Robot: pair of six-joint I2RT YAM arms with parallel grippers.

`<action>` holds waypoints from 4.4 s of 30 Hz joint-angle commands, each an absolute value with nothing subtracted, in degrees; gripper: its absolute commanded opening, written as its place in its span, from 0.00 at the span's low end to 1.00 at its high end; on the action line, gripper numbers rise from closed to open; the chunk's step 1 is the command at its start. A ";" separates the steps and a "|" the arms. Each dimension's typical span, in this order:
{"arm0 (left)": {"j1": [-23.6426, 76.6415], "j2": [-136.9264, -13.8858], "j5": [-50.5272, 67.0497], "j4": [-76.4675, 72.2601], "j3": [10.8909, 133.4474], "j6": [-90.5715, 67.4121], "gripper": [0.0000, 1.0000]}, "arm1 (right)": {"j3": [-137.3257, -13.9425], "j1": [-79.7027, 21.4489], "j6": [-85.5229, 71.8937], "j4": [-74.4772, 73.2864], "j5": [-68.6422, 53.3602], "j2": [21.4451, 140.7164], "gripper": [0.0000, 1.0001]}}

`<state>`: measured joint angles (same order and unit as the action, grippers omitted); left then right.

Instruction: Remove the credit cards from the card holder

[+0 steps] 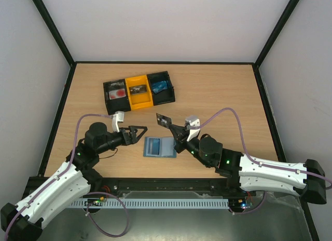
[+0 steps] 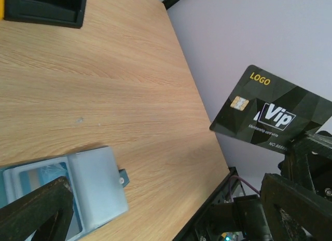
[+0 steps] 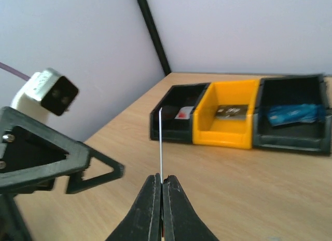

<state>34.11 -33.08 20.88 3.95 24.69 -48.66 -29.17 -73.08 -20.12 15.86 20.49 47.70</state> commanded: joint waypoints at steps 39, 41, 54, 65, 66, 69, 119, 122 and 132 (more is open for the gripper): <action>37.79 -39.18 28.08 -33.84 14.68 -65.74 0.03 | -11.11 -53.79 -66.33 50.84 -17.96 48.09 0.02; 37.79 -38.06 26.22 -30.70 14.89 -64.22 0.03 | -11.29 -53.75 -64.69 47.53 -16.74 47.22 0.06; 32.30 -42.76 13.64 -11.88 24.34 -53.59 0.03 | -13.25 -53.77 -55.87 27.46 -9.79 38.97 0.84; 16.87 -62.73 9.29 -7.59 38.68 -46.30 0.03 | -15.57 -53.77 -52.71 17.33 -5.60 38.06 0.98; 16.73 -65.18 8.30 -7.71 40.28 -45.59 0.03 | -15.82 -53.79 -52.49 17.18 -5.60 38.10 0.98; 16.27 -73.36 5.56 -7.31 45.55 -43.44 0.03 | -17.16 -53.79 -50.97 17.02 -6.47 38.44 0.98; 14.64 -116.77 2.33 0.77 79.91 -37.53 0.11 | -24.37 -53.79 -46.58 8.48 -3.26 42.03 0.98; 14.67 -116.03 2.33 1.82 80.62 -36.68 0.15 | -23.45 -53.79 -46.97 9.18 -3.84 41.85 0.98; 14.53 -113.86 0.19 6.44 84.15 -34.84 0.22 | -23.56 -53.78 -48.26 8.03 -1.97 43.66 0.98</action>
<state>14.83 -116.05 1.74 3.49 82.61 -35.88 -22.96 -53.95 -47.70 9.21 -4.14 42.74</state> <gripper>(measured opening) 0.213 0.979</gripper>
